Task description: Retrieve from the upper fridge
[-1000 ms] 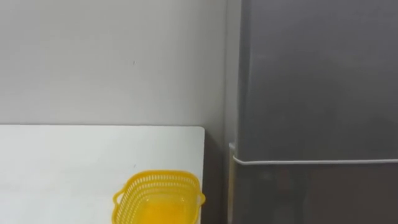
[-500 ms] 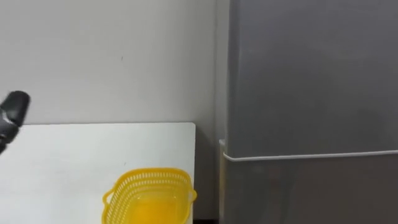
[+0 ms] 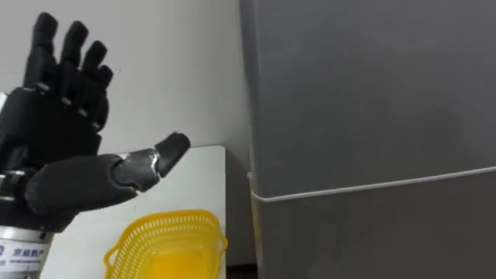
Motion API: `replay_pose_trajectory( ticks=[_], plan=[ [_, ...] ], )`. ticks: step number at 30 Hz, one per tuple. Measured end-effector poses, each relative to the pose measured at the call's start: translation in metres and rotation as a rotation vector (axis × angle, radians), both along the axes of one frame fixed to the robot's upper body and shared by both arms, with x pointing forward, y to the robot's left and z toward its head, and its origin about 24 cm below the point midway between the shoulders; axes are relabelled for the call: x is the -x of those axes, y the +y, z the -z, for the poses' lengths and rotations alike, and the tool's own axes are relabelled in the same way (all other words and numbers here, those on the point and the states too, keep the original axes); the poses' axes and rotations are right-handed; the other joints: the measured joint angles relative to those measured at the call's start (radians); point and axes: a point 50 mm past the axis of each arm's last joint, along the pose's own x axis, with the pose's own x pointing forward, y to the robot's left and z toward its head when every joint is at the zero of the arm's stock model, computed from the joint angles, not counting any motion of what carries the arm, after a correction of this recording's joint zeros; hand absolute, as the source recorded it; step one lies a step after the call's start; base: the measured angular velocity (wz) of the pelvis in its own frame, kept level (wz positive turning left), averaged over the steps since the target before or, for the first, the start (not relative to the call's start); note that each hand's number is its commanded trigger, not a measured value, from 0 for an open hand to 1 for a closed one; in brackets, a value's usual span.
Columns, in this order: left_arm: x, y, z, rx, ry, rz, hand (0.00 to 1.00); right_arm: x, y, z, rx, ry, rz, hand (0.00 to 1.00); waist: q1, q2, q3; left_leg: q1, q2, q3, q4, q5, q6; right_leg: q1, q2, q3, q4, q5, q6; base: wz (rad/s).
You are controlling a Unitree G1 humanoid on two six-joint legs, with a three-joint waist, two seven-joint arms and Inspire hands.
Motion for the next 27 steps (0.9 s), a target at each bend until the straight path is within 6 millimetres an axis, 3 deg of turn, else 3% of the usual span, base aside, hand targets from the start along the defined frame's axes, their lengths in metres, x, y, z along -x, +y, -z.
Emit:
replay_pose_trajectory(
  ticks=[6, 11, 18, 27],
  plan=[
    [-0.001, -0.011, 0.005, -0.069, 0.028, 0.093, 0.0, 0.001, -0.002, 0.0, -0.001, 0.012, -0.001, 0.0, -0.014, 0.001, 0.0018, 0.0, 0.0, 0.009, 0.001, 0.0, 0.0, -0.01, 0.0, 0.011, 0.002, 0.0, 0.0, -0.04],
    [-0.002, -0.019, 0.008, -0.115, 0.038, 0.132, 0.0, 0.008, -0.002, 0.0, 0.003, 0.049, 0.004, 0.0, -0.022, 0.012, -0.0016, 0.001, 0.001, 0.033, 0.001, 0.0, 0.0, -0.012, -0.001, 0.016, 0.001, 0.001, 0.001, -0.01],
    [-0.003, -0.035, 0.016, -0.137, 0.084, 0.218, 0.0, 0.0, -0.003, -0.001, 0.026, 0.026, 0.005, 0.0, -0.057, 0.021, -0.0006, 0.0, 0.003, 0.034, -0.001, 0.0, 0.0, -0.01, 0.002, 0.012, 0.0, 0.001, 0.001, 0.0],
    [-0.003, -0.046, 0.015, -0.158, 0.07, 0.287, 0.0, -0.004, -0.001, 0.0, 0.028, 0.031, -0.015, 0.0, -0.058, 0.019, 0.0085, 0.0, 0.002, 0.034, -0.005, 0.0, 0.0, -0.01, 0.0, 0.01, -0.001, 0.001, 0.001, 0.0]
  ],
)
